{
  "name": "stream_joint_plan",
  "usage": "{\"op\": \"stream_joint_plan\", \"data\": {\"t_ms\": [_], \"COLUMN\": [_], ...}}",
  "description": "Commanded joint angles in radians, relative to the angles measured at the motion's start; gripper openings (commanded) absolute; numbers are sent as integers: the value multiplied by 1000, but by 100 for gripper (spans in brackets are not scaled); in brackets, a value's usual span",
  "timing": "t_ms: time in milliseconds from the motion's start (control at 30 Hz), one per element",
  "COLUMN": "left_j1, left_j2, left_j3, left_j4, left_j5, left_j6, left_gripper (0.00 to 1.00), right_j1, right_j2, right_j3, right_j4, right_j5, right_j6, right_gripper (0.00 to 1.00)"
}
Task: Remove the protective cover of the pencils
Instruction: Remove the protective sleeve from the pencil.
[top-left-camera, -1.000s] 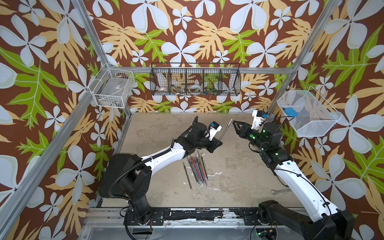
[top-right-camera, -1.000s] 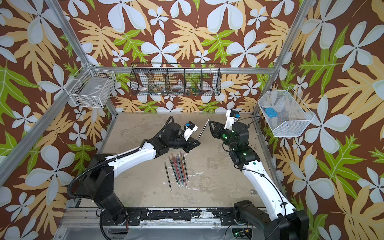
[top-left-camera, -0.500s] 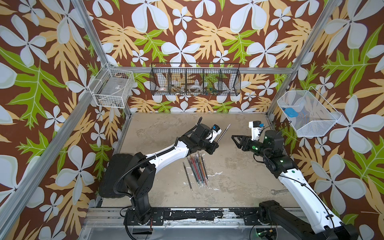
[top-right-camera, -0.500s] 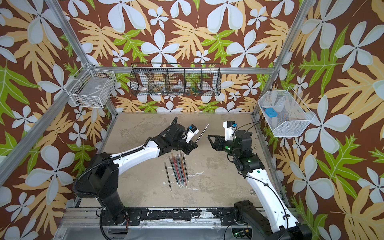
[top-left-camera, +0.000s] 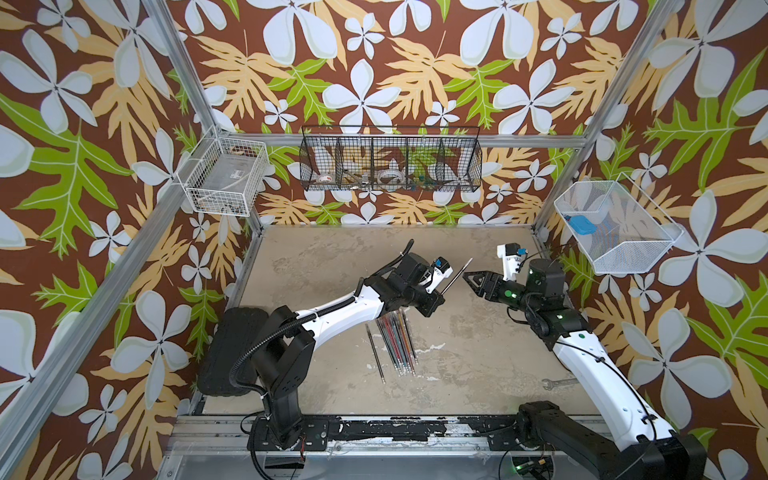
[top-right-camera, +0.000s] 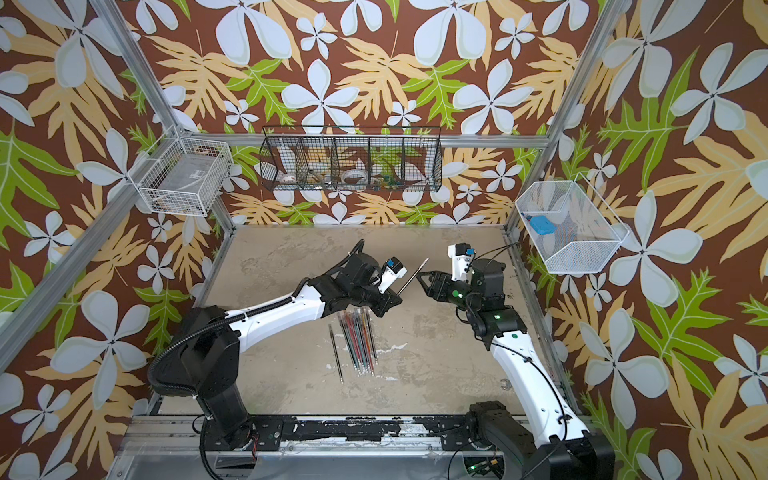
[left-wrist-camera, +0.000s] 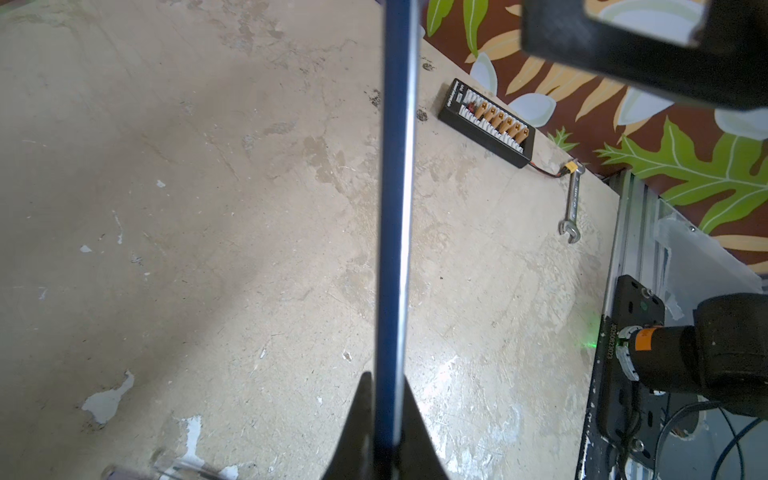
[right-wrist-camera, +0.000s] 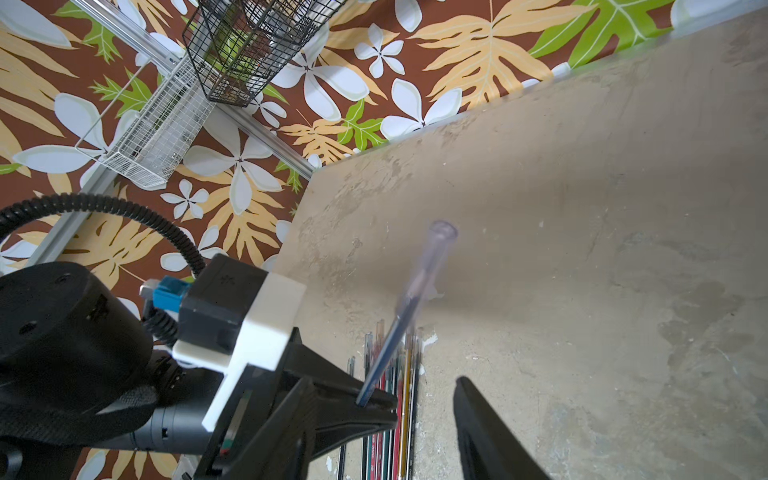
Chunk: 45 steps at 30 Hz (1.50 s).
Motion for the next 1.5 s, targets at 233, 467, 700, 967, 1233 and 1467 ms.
{"op": "stream_joint_plan", "data": {"t_ms": [233, 467, 700, 967, 1233, 1467], "left_j1": [-19, -26, -30, -30, -31, -33], "left_j2": [12, 6, 1, 2, 2, -1], "left_j3": [18, 18, 16, 18, 18, 18], "left_j4": [-28, -29, -29, -29, -29, -30], "left_j5": [-7, -2, -3, -5, -4, -6], "left_j6": [26, 27, 29, 29, 27, 29], "left_gripper": [0, 0, 0, 0, 0, 0], "right_j1": [0, 0, 0, -1, -13, -14], "right_j2": [16, 41, 58, 42, 63, 80], "right_j3": [3, 10, 12, 22, 25, 24], "right_j4": [20, 34, 50, 39, 68, 102], "right_j5": [45, 26, 18, 63, 67, 53], "right_j6": [22, 41, 56, 55, 93, 122], "right_gripper": [59, 55, 52, 40, 39, 25]}}
